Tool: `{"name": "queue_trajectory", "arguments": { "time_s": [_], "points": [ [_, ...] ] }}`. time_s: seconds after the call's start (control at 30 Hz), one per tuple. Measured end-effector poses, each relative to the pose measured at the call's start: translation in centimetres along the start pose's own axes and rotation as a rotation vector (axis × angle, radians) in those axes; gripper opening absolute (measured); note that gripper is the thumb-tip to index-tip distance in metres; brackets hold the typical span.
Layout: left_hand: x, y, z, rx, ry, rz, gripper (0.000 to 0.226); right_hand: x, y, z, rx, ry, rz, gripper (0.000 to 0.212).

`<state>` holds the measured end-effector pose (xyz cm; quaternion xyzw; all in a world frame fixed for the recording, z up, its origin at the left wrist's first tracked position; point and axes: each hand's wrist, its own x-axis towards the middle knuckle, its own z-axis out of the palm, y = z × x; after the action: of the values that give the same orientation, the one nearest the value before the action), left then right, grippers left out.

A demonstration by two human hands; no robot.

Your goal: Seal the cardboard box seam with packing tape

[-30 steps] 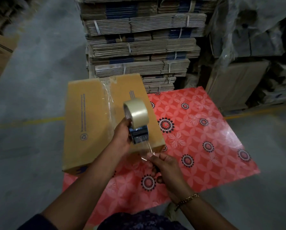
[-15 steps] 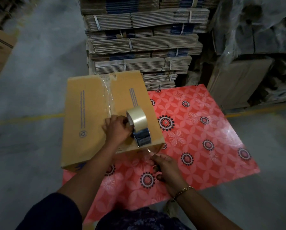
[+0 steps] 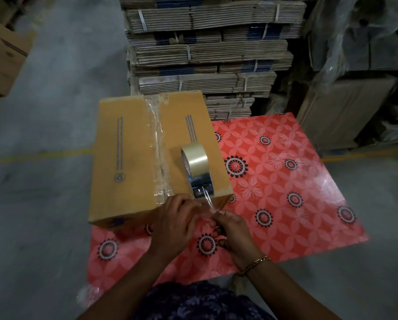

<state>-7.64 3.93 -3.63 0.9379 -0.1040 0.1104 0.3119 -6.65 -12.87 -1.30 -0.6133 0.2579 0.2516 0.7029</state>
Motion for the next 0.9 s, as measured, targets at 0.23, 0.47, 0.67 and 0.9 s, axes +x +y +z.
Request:
{"name": "queue_trajectory", "arguments": {
  "time_s": [0.23, 0.47, 0.67, 0.9],
  "points": [
    [0.8, 0.7, 0.3, 0.027, 0.019, 0.06, 0.012, -0.1, -0.2, -0.1, -0.036, -0.015, -0.016, 0.016],
    [1.0, 0.8, 0.4, -0.096, 0.021, -0.038, 0.009, -0.4, -0.6, 0.8, 0.176, -0.177, 0.005, 0.075],
    [0.8, 0.3, 0.0, -0.286, 0.003, -0.135, 0.004, 0.7, -1.2, -3.1, -0.22, 0.035, -0.341, 0.013],
    [1.1, 0.4, 0.4, -0.409, -0.005, -0.218, 0.008, 2.8, -1.7, -4.8, -0.637, -0.117, -0.619, 0.03]
  ]
}}
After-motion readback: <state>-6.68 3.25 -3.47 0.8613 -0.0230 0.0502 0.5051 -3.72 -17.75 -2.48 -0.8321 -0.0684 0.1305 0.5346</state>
